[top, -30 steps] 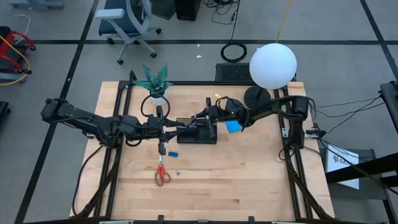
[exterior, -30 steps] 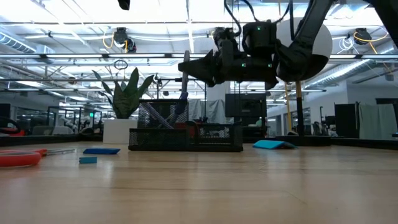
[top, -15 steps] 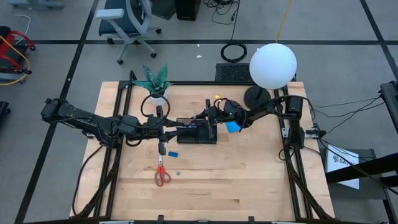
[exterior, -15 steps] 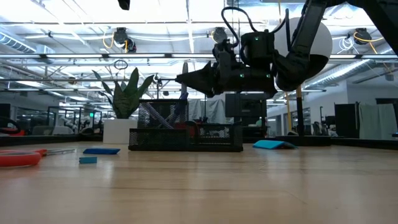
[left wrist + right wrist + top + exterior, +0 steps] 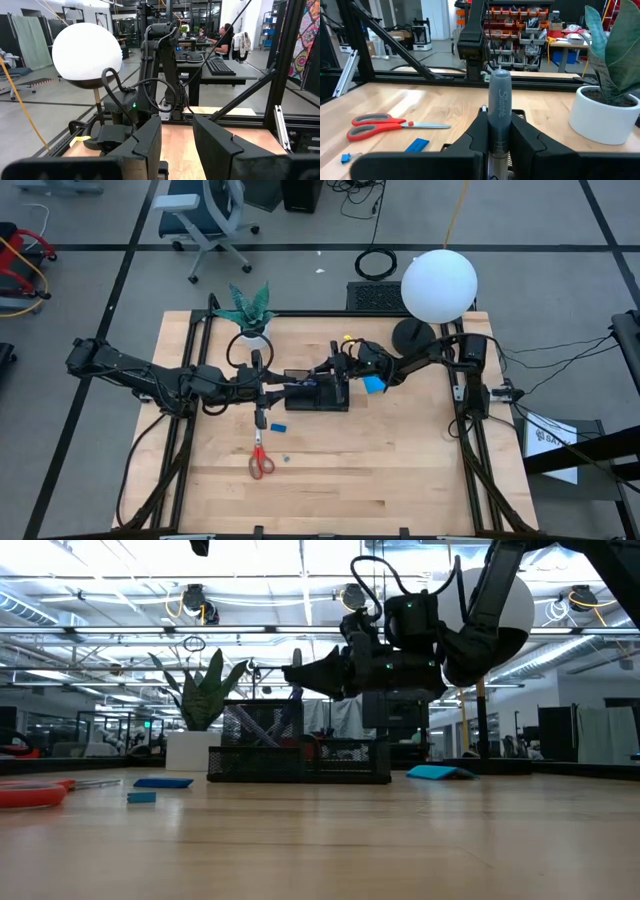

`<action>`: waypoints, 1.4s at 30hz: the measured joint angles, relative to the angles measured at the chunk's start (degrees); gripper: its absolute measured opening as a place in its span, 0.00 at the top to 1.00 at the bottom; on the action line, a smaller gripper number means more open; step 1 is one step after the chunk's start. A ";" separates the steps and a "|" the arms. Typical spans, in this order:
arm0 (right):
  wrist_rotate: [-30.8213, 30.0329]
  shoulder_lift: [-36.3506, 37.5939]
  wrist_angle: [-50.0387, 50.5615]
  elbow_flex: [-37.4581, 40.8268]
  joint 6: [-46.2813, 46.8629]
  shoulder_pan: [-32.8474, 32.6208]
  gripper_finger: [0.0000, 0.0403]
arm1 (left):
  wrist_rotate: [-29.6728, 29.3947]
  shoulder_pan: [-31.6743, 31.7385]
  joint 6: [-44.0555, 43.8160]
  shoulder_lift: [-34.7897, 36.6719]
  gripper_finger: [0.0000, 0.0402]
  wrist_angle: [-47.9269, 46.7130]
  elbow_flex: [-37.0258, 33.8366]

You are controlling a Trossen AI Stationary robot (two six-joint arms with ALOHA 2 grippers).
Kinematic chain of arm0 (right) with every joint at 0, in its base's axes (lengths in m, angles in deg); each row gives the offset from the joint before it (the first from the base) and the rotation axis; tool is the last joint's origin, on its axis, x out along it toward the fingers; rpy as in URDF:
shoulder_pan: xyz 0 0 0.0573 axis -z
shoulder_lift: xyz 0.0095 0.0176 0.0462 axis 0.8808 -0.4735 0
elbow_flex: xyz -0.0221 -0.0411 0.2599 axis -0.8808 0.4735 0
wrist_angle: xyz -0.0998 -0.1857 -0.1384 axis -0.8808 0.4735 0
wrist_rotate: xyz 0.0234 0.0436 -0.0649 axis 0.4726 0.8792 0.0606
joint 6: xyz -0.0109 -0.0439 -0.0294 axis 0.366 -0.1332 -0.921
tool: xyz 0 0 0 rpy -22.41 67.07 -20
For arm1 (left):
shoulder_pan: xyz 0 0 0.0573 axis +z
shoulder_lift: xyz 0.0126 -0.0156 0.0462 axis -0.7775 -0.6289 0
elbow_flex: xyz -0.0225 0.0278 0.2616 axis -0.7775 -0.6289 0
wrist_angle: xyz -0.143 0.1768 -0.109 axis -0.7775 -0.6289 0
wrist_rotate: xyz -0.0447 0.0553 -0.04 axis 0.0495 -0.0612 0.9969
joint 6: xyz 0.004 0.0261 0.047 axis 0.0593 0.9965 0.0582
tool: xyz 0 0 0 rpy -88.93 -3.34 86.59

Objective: Pick and place office supplies into organizer
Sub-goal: Put the gray marker into the black desk organizer

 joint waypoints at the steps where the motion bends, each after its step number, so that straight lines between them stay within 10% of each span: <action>1: 0.02 -0.18 -0.22 0.00 -0.39 0.00 0.91 | 0.00 0.00 0.00 0.00 0.70 0.00 0.00; 20: 0.01 -7.64 -11.10 0.00 3.82 0.83 0.91 | 0.02 -0.09 0.02 0.00 0.70 0.00 0.02; 31: -1.55 -7.65 -10.90 0.00 5.55 1.01 0.67 | 0.02 -0.10 0.01 0.00 0.70 0.00 0.01; 42: -1.23 -4.48 -10.84 0.02 5.37 1.02 0.65 | 0.04 -0.09 0.02 0.00 0.70 -0.04 0.00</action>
